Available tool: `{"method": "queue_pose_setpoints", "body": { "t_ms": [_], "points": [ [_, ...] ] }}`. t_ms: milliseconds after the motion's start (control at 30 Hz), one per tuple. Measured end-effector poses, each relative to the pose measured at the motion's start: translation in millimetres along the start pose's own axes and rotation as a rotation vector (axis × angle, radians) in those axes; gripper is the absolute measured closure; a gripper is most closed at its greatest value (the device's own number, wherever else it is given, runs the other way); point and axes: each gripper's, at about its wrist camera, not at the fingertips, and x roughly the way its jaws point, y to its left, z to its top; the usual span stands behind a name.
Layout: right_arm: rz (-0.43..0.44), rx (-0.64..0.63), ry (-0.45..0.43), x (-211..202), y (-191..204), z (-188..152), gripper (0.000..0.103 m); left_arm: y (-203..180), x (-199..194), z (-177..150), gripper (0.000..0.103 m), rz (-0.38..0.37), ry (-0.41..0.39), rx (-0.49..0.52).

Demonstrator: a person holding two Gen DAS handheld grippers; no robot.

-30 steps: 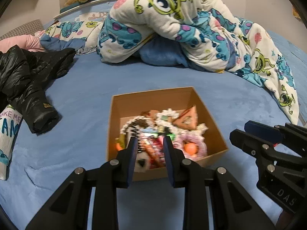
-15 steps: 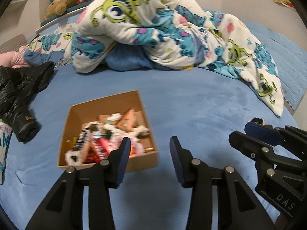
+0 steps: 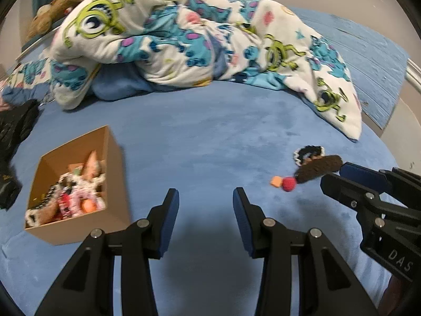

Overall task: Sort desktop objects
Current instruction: 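Move both open tools back to the remaining items on the blanket, then grasp the small orange cube with the left tool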

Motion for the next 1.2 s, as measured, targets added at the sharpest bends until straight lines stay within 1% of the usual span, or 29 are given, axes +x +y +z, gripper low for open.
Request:
{"method": "queue_pose_setpoints", "body": {
  "t_ms": [167,367,500,667,700,800,833,1000,1200],
  "points": [
    [-0.025,0.026,-0.002,1,-29,-6,0.068,-28,20,1,0.060,-0.046,0.010,0.046],
    [-0.040,0.050,-0.010,2,-56,-13,0.068,-59,47,3,0.060,-0.131,0.023,0.121],
    [-0.037,0.059,0.000,10,-65,-21,0.068,-74,65,2,0.061,-0.176,0.028,0.164],
    [-0.041,0.059,0.008,18,-72,-29,0.068,-85,92,-3,0.062,-0.206,0.069,0.206],
    [-0.039,0.062,0.010,20,-74,-31,0.068,-87,97,-4,0.065,-0.216,0.078,0.216],
    [-0.038,0.065,0.015,25,-76,-34,0.068,-90,105,-6,0.068,-0.223,0.081,0.235],
    [-0.037,0.064,0.017,26,-77,-35,0.068,-90,107,-6,0.071,-0.224,0.079,0.234],
    [-0.035,0.063,0.019,29,-78,-38,0.068,-83,119,-6,0.077,-0.218,0.094,0.223],
    [-0.031,0.068,0.016,31,-79,-38,0.068,-82,127,-9,0.077,-0.228,0.096,0.238]
  ]
}}
